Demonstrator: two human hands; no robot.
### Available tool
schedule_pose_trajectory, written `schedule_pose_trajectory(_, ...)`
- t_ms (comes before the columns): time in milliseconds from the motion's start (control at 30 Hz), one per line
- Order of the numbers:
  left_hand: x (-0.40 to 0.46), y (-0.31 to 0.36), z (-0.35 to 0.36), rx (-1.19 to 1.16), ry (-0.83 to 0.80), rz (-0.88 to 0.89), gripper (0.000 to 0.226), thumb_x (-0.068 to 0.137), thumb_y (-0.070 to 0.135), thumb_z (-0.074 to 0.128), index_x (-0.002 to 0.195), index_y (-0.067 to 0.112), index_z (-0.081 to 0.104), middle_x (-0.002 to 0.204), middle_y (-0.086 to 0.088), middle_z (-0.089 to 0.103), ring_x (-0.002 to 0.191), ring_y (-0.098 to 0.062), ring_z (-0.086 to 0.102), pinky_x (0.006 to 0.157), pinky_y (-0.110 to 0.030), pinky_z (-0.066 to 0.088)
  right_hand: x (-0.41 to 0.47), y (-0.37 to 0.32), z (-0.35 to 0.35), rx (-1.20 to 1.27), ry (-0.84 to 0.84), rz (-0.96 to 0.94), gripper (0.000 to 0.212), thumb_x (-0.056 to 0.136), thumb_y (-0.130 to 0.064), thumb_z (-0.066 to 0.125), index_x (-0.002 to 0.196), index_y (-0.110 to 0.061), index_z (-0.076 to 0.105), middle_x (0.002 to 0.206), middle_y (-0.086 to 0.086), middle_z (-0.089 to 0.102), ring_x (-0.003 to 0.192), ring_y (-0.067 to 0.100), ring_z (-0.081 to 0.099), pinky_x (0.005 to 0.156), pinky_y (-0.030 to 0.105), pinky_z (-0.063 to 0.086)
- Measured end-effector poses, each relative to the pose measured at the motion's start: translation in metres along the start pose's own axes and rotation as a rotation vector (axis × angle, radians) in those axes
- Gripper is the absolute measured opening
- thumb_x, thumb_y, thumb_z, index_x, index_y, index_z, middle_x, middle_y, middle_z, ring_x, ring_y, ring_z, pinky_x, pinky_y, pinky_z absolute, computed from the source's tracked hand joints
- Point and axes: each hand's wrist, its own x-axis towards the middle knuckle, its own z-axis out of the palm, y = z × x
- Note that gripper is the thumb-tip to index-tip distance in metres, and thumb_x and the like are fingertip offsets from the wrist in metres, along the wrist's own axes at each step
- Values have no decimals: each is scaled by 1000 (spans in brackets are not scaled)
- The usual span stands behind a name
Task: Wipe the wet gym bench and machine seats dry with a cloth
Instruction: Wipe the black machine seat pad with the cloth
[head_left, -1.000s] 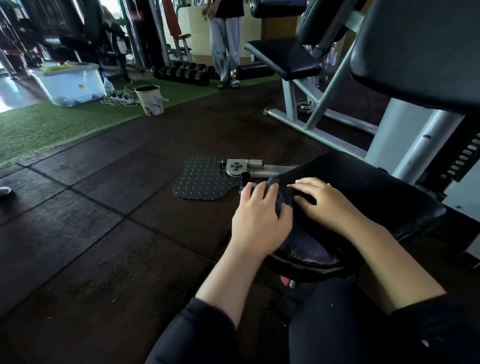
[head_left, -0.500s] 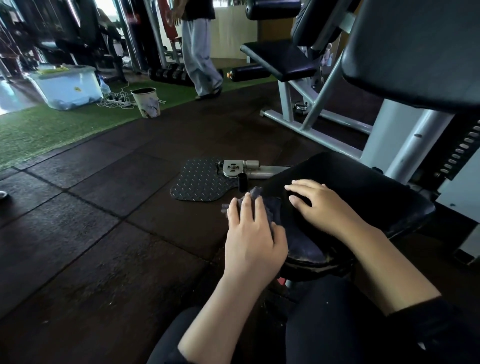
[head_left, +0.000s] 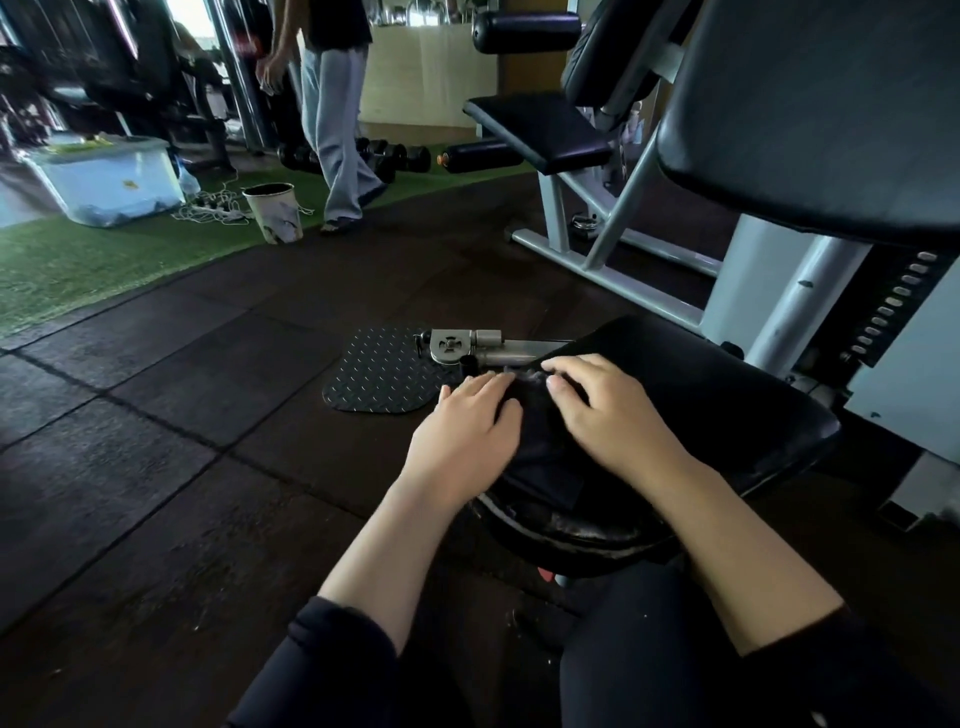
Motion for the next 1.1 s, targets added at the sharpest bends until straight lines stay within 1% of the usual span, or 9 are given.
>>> schedule_pose_trajectory(133, -4, -14, 7, -70, -8, 4, 45, 102, 36, 36, 146, 33, 40, 153, 16, 34, 144, -18, 28, 116, -39, 27, -2, -4, 17, -210, -161, 59, 48, 93, -44, 44, 138, -28, 41, 145, -11, 35, 136, 23, 30, 116, 39, 21)
schedule_pose_trajectory(233, -5, -16, 8, -68, -6, -7, 46, 102, 38, 35, 147, 31, 38, 155, 14, 31, 146, -14, 23, 118, -35, 22, 1, 7, 5, -201, -112, 56, 45, 91, -30, 45, 136, -25, 46, 145, -10, 38, 134, 20, 36, 118, 40, 14)
schedule_pose_trajectory(333, -5, -17, 11, -4, -10, -3, 48, 102, 39, 35, 149, 30, 36, 157, 13, 27, 146, -14, 20, 118, -35, 22, 8, 14, -6, -202, -105, 149, 46, 92, -23, 41, 138, -23, 45, 150, -6, 33, 138, 20, 30, 118, 41, 14)
schedule_pose_trajectory(500, -7, -14, 12, 19, 24, 18, 48, 103, 36, 36, 150, 25, 34, 157, 12, 26, 145, -6, 19, 119, -33, 19, 7, 9, 14, -308, -199, 155, 53, 95, -45, 34, 146, -32, 27, 157, -8, 15, 146, 19, 5, 116, 46, -4)
schedule_pose_trajectory(667, -7, -12, 12, 33, 1, -27, 49, 103, 41, 33, 150, 32, 31, 158, 18, 22, 148, -22, 12, 117, -37, 20, 4, 11, 12, -343, -213, 13, 53, 96, -43, 38, 146, -36, 24, 156, -15, 14, 145, 19, 8, 117, 44, -2)
schedule_pose_trajectory(767, -7, -12, 12, 59, 13, -27, 48, 103, 40, 34, 150, 32, 32, 157, 19, 23, 147, -19, 13, 118, -36, 16, 6, 11, 15, -315, -173, 67, 52, 96, -43, 40, 145, -39, 25, 159, -4, 5, 146, 22, -1, 117, 41, -3)
schedule_pose_trajectory(900, 1, -21, 14, 108, 66, 12, 47, 101, 39, 37, 147, 28, 39, 154, 17, 32, 142, -9, 24, 119, -35, 15, 11, 2, 25, -333, -105, 142, 47, 97, -33, 40, 143, -36, 33, 144, 18, 33, 136, 31, 24, 117, 43, 7)
schedule_pose_trajectory(1000, 7, -26, 9, 116, 93, 2, 47, 98, 42, 37, 140, 26, 49, 145, 13, 47, 133, -11, 41, 113, -40, 30, 19, -6, 28, -295, -107, 69, 50, 94, -17, 45, 143, -28, 38, 134, 18, 42, 128, 32, 33, 109, 36, 25)
schedule_pose_trajectory(1100, 15, -22, -3, 199, 80, -33, 62, 88, 49, 22, 132, 23, 58, 129, 9, 61, 118, -16, 56, 95, -38, 45, 35, -14, 29, -244, -200, 62, 55, 92, -9, 46, 144, -22, 36, 133, 16, 41, 128, 29, 33, 105, 30, 30)
